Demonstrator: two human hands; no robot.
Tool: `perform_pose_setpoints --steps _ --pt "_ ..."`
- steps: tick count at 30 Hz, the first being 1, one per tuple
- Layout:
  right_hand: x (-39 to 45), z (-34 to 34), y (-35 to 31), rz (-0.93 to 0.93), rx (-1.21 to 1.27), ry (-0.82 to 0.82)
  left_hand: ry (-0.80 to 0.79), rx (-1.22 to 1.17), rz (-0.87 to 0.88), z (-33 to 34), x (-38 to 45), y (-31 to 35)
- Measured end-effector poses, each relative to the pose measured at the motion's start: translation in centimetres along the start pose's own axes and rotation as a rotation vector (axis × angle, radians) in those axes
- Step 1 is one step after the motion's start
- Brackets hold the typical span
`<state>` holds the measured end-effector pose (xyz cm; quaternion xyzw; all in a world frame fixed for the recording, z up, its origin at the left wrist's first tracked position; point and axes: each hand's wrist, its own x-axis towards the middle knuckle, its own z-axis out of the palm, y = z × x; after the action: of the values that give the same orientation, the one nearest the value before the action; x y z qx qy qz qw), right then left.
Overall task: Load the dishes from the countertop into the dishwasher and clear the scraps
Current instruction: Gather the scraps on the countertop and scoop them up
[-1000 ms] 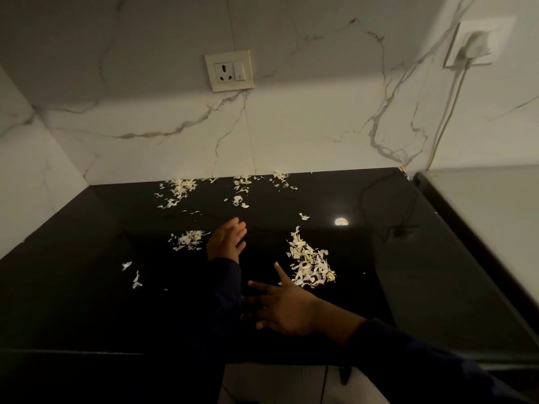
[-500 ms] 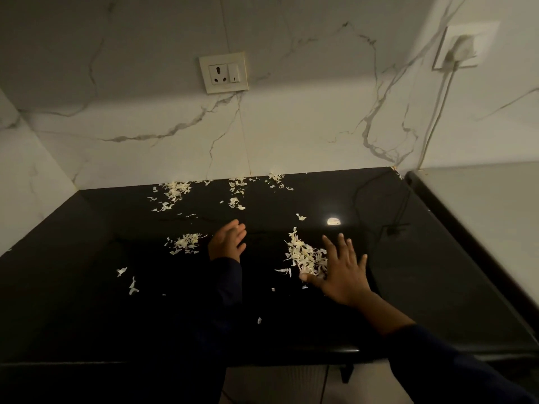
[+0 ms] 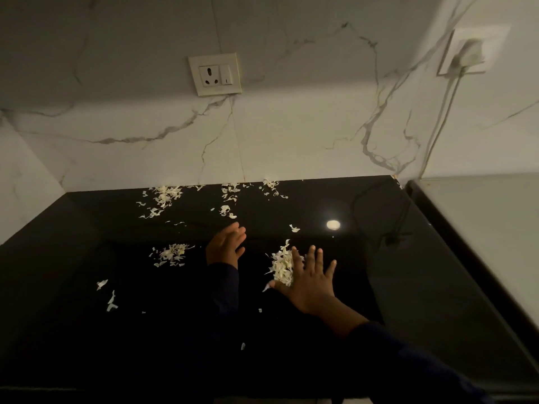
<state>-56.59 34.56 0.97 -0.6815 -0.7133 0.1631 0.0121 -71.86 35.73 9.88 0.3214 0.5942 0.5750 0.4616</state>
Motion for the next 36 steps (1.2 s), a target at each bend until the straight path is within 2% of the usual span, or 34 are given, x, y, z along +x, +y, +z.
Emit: perform_pose_setpoints --steps 5,8,10,13,21,24,28,32,34,36 --pt "3.8 -1.0 -1.1 -0.134 0.053 -0.037 0.101 -0.065 -0.009 -0.6 0.7 0.9" --pt "6.1 -2.7 0.3 -0.152 0.163 0.083 0.150 -0.084 -0.028 -1.6 1.5 1.1" --pt "8.0 -3.7 1.5 -0.122 0.180 0.094 0.181 -0.087 -0.041 -2.0 2.0 1.1" --pt "10.0 -4.1 2.2 -0.145 0.124 0.019 0.197 -0.096 -0.056 -1.7 2.3 0.6" --pt "7.2 -3.2 -0.6 -0.510 0.059 -0.163 0.190 -0.100 -0.078 -1.1 2.0 -0.7" --pt "5.1 -2.2 -2.1 -0.508 0.115 -0.174 0.169 -0.089 -0.079 -1.4 1.1 -0.7" --pt "3.1 -0.9 -3.6 -0.525 0.061 -0.135 0.132 -0.071 -0.046 -2.8 -0.3 0.0" --pt "1.3 -0.5 -4.6 -0.497 0.177 -0.092 0.110 -0.061 -0.035 -5.8 -1.7 0.6" --pt "-0.1 -0.5 -5.0 -0.458 0.332 -0.026 0.113 -0.067 -0.047 -7.4 -2.2 0.6" --pt "-0.7 -0.5 -4.5 -0.363 0.315 0.104 0.116 -0.074 -0.050 -8.5 -2.4 0.7"
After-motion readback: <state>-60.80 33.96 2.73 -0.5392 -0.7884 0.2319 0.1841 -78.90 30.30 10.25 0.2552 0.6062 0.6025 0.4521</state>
